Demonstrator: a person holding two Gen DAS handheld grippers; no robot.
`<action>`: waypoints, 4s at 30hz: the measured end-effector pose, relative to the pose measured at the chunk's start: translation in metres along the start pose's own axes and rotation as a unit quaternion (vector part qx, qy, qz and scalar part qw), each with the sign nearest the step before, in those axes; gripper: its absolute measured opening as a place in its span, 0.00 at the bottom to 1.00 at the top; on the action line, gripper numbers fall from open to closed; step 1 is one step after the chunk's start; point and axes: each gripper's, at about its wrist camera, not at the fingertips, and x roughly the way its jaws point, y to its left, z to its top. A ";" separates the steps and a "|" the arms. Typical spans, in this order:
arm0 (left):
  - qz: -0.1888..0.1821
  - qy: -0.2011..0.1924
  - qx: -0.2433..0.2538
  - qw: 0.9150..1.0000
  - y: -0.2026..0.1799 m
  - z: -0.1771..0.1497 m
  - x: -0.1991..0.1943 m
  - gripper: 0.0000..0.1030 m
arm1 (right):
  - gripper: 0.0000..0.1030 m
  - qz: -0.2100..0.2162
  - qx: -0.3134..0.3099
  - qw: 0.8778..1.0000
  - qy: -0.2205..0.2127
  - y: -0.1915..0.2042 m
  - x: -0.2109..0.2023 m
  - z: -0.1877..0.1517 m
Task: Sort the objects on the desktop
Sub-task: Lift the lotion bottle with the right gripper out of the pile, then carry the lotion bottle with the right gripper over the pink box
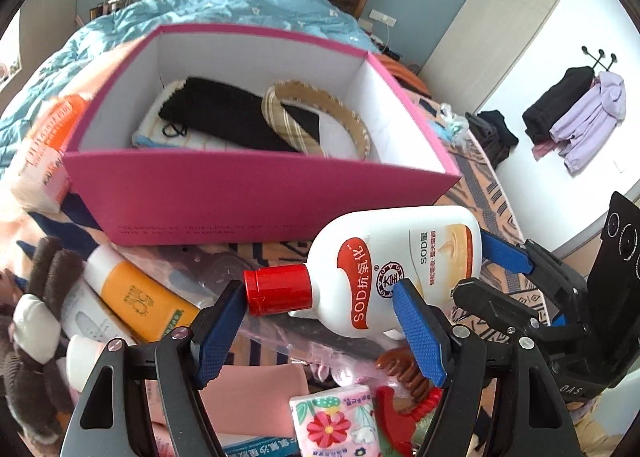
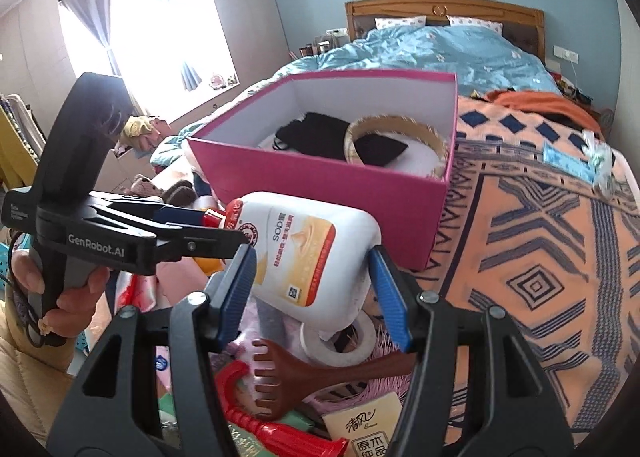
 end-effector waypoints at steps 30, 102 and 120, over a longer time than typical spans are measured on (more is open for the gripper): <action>0.022 -0.056 0.029 0.998 -0.009 0.071 -0.016 0.74 | 0.59 0.030 -0.001 0.998 -0.057 -0.022 -0.006 0.071; 0.042 -0.010 0.027 0.999 0.005 0.083 0.039 0.74 | 0.59 0.009 0.018 1.000 0.008 -0.050 0.046 0.071; 0.051 -0.003 0.037 0.998 0.004 0.081 0.043 0.74 | 0.59 0.010 0.023 1.000 0.016 -0.053 0.050 0.067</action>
